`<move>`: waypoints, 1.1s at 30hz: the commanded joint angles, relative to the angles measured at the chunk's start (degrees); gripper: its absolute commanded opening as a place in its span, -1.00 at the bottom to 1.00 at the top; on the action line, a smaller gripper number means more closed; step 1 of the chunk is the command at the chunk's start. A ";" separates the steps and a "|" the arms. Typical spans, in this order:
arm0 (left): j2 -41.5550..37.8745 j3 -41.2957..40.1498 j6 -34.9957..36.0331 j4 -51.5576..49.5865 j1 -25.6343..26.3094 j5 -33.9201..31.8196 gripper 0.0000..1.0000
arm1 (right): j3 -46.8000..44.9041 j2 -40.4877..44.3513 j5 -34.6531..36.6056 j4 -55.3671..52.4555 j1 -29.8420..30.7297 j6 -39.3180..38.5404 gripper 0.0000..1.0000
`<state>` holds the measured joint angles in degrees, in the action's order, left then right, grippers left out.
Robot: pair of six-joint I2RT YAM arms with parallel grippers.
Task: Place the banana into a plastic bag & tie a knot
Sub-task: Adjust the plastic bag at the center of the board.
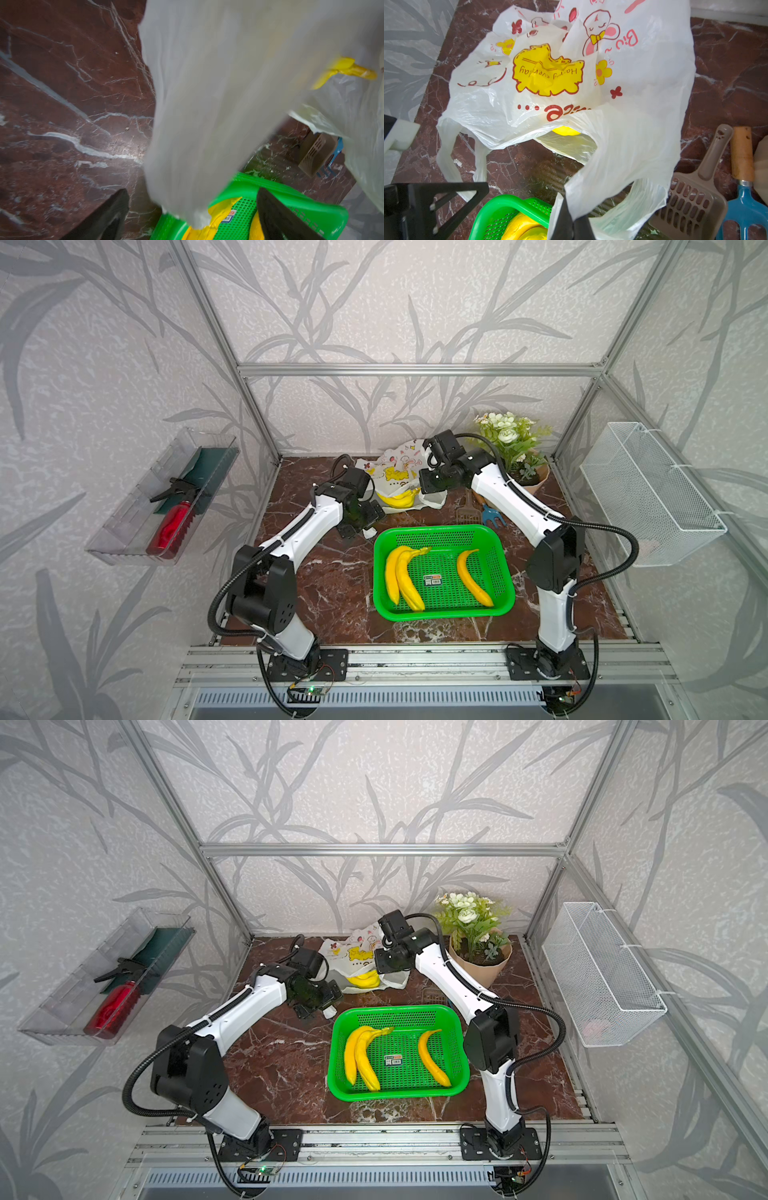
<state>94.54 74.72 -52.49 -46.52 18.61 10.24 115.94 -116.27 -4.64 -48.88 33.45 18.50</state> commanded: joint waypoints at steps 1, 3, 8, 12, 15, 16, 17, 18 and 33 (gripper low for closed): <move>1.71 2.57 0.93 1.96 -0.33 -4.08 0.20 | -1.05 2.97 -0.98 1.66 -0.49 0.22 -1.00; 1.90 3.96 1.81 1.38 -0.48 -6.04 -0.66 | -1.67 3.14 -1.31 2.48 -0.75 0.37 -1.00; 0.73 13.04 3.13 -4.79 -1.19 -7.88 -1.00 | -0.78 3.68 -2.43 5.05 -2.02 0.84 -1.00; -0.37 23.04 3.04 -8.98 -2.01 -8.56 -1.00 | 6.10 2.36 -3.43 4.51 -3.75 1.03 -1.00; 1.16 32.90 2.84 -13.52 -3.62 -6.86 -1.00 | 13.26 0.82 -4.09 3.58 -5.19 1.73 -1.00; 1.89 36.58 2.71 -14.94 -4.16 -6.27 -1.00 | 15.63 0.33 -4.36 3.48 -5.78 2.13 -1.00; 2.43 39.36 2.44 -16.04 -4.71 -5.50 -1.00 | 17.84 -0.10 -4.62 3.31 -6.37 2.68 -1.00; 2.86 42.11 2.18 -16.82 -5.21 -4.72 -1.00 | 20.48 -0.73 -5.07 2.80 -6.98 3.35 -1.00; -8.98 21.68 -6.30 -13.68 -5.57 8.70 -1.00 | 0.47 9.65 -2.29 5.58 -8.41 2.25 -1.00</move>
<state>90.45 100.68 -54.74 -61.06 12.67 14.81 124.38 -112.66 -8.95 -45.63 24.99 21.34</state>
